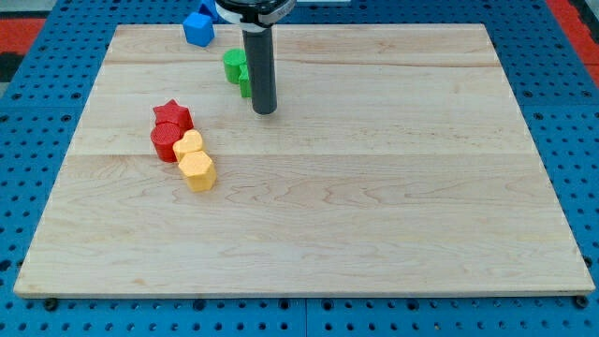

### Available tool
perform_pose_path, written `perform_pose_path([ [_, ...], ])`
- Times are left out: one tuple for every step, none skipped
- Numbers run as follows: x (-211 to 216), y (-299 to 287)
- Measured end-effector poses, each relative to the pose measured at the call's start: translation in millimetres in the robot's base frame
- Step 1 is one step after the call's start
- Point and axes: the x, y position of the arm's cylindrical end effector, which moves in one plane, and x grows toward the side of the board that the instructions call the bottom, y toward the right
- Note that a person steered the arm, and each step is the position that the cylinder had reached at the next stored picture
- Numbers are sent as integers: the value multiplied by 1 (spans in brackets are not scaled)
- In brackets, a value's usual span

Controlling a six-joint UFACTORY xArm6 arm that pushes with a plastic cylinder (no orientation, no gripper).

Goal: Move green star along with the green circle to the right side of the blue cube

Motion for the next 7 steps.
perform_pose_path([
  [-10, 2],
  [-41, -16],
  [-68, -30],
  [-92, -55],
  [-119, -79],
  [-151, -94],
  [-158, -98],
])
